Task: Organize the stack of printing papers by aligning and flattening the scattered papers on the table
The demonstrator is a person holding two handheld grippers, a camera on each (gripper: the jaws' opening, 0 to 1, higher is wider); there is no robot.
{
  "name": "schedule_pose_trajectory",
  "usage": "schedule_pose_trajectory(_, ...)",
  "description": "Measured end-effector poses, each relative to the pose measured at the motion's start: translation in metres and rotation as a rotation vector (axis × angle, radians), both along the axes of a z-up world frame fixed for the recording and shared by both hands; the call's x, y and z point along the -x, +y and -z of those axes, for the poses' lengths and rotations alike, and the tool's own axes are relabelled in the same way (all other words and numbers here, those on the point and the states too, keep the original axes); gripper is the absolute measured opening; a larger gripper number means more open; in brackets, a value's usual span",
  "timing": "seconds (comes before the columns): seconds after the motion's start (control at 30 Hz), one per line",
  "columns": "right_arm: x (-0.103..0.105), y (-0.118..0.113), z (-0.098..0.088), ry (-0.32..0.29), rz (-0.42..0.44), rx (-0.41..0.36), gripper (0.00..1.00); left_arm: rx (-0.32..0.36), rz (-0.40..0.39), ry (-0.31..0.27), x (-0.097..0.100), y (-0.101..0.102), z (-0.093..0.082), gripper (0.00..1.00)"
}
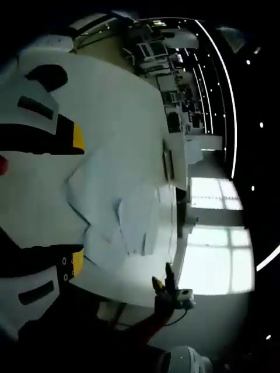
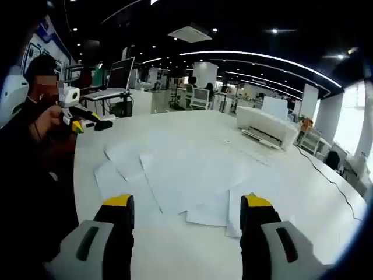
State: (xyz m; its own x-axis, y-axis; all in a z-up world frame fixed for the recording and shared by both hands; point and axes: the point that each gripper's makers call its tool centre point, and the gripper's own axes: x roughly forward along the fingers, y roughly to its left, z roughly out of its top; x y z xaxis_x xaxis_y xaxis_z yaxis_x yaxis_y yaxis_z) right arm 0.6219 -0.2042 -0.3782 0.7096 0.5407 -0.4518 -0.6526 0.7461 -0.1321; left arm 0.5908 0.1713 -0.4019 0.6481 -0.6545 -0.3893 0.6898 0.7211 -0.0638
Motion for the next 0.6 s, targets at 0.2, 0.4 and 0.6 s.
schedule_pose_trajectory(0.2,0.0001,-0.0003,-0.0005,-0.004,0.000,0.004,0.69,-0.001,0.000,0.001,0.0001,-0.0007,0.0005,0.65)
schedule_pose_trajectory(0.4,0.0003,0.0014,-0.0015,-0.007,-0.005,0.004,0.69,-0.002,-0.001,0.002,0.0002,-0.0001,0.0011,0.65)
schedule_pose_trajectory(0.6,0.0003,0.0016,-0.0042,-0.011,-0.005,-0.008,0.69,0.000,-0.004,0.002,0.0007,0.0002,0.0014,0.65)
